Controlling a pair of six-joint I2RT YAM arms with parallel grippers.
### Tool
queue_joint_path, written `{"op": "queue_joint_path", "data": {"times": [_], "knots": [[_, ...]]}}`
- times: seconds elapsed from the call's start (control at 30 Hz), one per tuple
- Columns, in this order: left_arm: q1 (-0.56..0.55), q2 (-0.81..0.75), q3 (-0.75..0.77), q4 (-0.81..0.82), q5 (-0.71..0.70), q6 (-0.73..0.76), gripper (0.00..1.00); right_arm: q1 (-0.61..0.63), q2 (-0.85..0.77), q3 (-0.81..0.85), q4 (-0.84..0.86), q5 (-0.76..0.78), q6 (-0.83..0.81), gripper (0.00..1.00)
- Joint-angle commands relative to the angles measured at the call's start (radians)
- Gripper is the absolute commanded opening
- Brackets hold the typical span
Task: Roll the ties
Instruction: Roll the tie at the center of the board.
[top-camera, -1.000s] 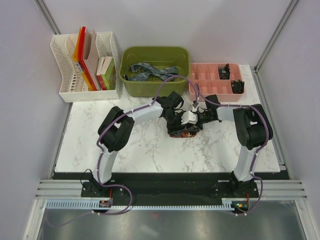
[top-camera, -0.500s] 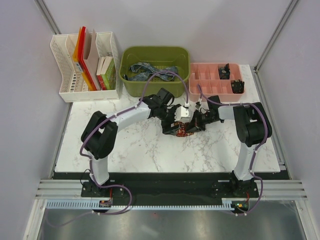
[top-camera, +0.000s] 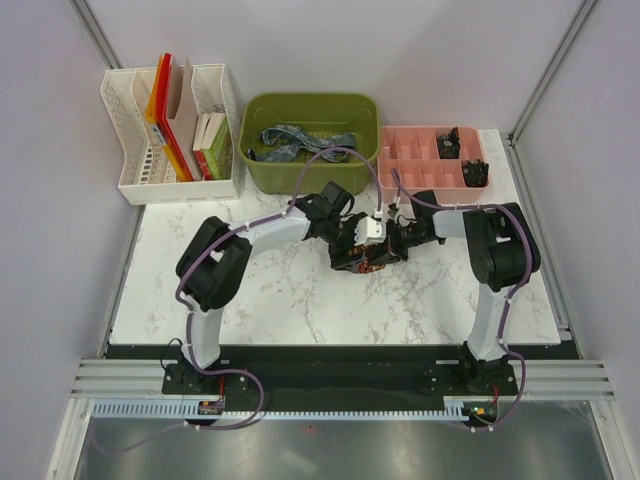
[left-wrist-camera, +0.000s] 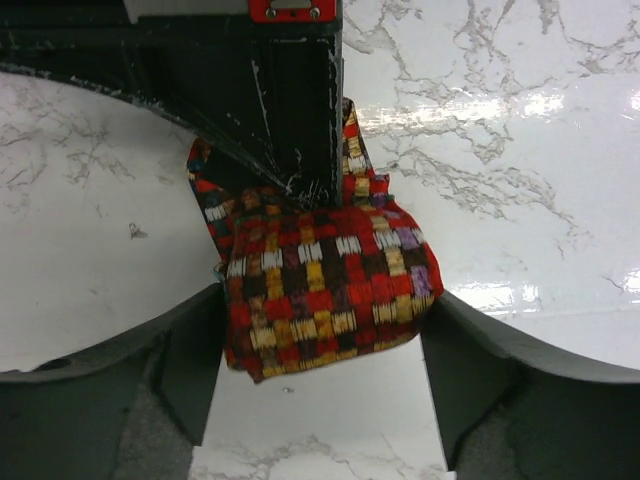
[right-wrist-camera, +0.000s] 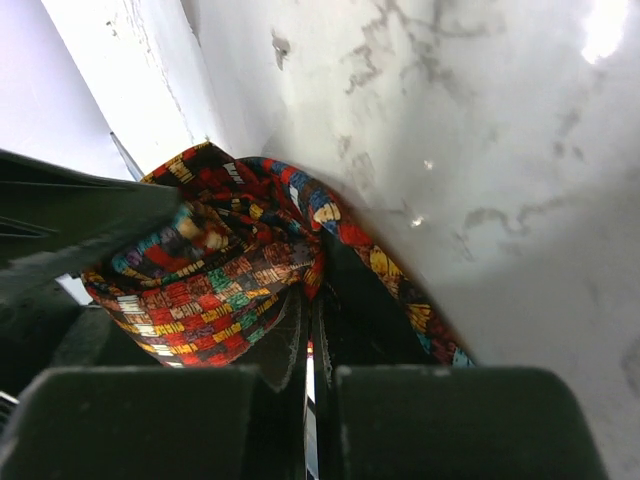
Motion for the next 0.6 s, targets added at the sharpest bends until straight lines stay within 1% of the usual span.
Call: {"op": "queue_joint_path", "data": {"times": [0.0,0.03,0.07,0.17,0.4,0.5,0.57], "knots": [[-0.022,0.057,0.076,0.05,0.022,-0.026,0.74,0.03,0.073,-0.014,0.004,0.202,-0.042,0.0],[-0.025,0.065,0.084,0.048,0.02,-0.024,0.7,0.032,0.075,-0.012,0.005,0.196,-0.039,0.0],[-0.027,0.071,0.092,0.05,0.02,-0.024,0.62,0.035,0.076,-0.012,0.007,0.193,-0.036,0.0],[-0.036,0.096,0.127,0.05,0.02,-0.042,0.54,0.042,0.079,-0.009,0.007,0.19,-0.033,0.0],[-0.071,0.186,0.236,0.029,-0.035,-0.085,0.53,0.068,0.079,-0.005,0.022,0.171,-0.012,0.0],[-0.076,0.252,0.289,-0.04,-0.066,-0.087,0.52,0.074,0.067,-0.017,0.048,0.142,0.016,0.0],[-0.079,0.289,0.331,-0.115,-0.086,-0.084,0.49,0.073,0.058,-0.037,0.085,0.103,0.042,0.0]]}}
